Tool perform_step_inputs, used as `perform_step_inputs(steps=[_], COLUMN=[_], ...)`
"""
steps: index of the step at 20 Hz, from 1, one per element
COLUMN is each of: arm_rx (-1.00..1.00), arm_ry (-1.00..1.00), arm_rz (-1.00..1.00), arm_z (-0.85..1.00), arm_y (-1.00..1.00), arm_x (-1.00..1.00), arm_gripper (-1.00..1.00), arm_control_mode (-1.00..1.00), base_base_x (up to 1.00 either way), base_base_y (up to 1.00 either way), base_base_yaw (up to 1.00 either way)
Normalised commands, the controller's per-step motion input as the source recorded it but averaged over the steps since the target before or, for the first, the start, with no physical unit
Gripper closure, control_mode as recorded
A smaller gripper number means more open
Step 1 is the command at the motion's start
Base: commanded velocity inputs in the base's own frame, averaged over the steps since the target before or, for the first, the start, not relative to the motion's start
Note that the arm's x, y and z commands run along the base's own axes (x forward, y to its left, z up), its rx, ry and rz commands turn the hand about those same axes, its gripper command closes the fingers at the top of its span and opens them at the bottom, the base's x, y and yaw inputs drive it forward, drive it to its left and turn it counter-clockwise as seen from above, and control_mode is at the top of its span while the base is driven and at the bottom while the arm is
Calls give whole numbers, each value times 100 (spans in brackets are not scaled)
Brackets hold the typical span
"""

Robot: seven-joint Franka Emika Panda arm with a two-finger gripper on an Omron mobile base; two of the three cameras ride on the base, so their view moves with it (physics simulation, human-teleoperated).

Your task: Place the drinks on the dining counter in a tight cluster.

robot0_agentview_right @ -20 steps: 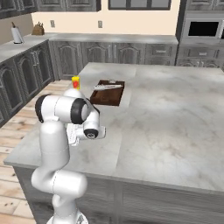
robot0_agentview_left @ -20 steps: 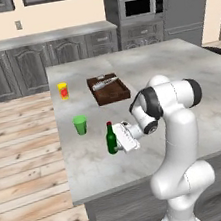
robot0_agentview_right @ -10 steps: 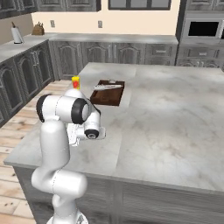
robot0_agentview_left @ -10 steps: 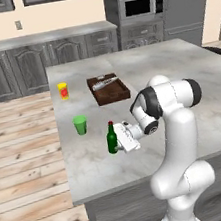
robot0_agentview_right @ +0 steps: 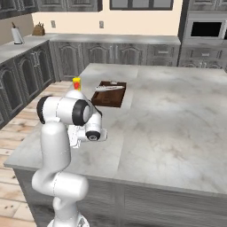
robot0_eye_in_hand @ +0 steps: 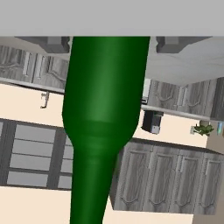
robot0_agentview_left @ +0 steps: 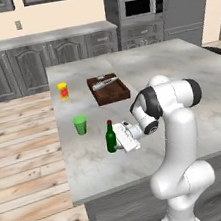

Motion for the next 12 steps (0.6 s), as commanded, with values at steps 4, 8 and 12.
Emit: perform_step_inputs(steps=[4, 8, 12], arm_rx=[0, 0, 0], arm_ry=[0, 0, 0], arm_rz=[0, 0, 0], arm_z=[-1, 0, 0], arm_y=[0, 0, -8], arm_x=[0, 0, 0], arm_gripper=[-100, -100, -100], arm_control_mode=[-100, -100, -100], base_base_x=[0, 0, 0], base_base_y=[0, 0, 0], base_base_yaw=[0, 0, 0])
